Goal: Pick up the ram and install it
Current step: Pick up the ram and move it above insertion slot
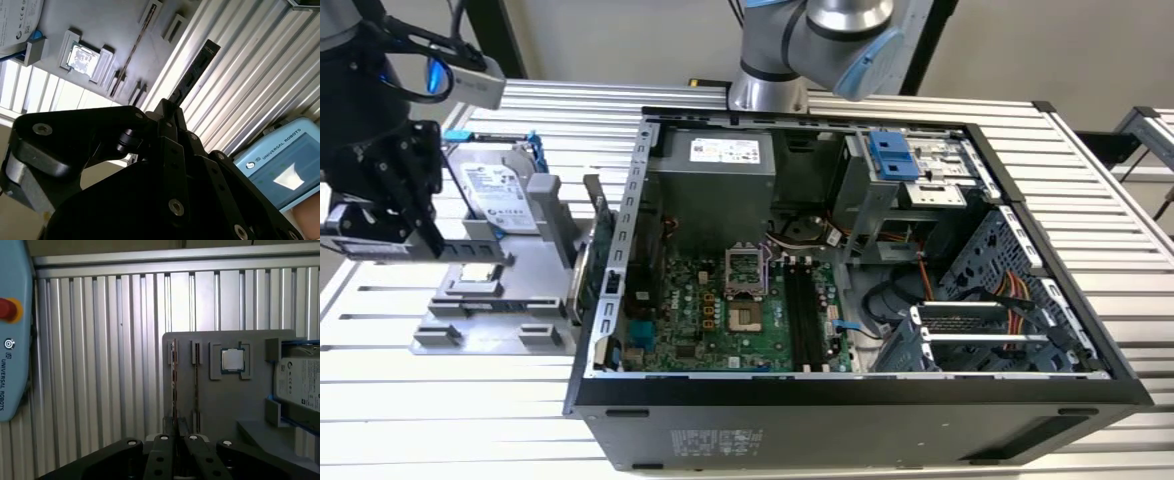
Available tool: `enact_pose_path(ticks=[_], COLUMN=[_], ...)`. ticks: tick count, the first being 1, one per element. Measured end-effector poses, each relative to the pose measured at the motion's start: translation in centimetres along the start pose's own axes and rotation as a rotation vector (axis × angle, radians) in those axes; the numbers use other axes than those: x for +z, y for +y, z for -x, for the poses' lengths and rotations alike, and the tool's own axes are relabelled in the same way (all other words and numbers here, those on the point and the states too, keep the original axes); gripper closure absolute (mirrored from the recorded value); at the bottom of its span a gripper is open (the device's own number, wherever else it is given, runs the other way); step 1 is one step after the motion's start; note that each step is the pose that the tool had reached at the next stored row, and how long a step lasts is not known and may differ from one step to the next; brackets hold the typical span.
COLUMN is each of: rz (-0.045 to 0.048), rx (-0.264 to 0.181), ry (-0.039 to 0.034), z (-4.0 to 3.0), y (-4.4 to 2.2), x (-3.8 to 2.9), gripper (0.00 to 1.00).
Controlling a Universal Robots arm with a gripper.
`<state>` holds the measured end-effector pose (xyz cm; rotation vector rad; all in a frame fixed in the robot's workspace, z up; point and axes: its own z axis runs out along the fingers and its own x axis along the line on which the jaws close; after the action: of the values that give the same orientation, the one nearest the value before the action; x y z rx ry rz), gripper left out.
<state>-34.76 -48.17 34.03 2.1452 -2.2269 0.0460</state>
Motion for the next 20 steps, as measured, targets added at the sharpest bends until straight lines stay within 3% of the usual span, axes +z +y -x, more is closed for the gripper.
enact_pose_path(ticks=[20], rz=[-0.0001], rx=[0.0], ry=[-0.0001], z=[-0.12], y=[0.03], x=[-2.2], gripper=[1.0])
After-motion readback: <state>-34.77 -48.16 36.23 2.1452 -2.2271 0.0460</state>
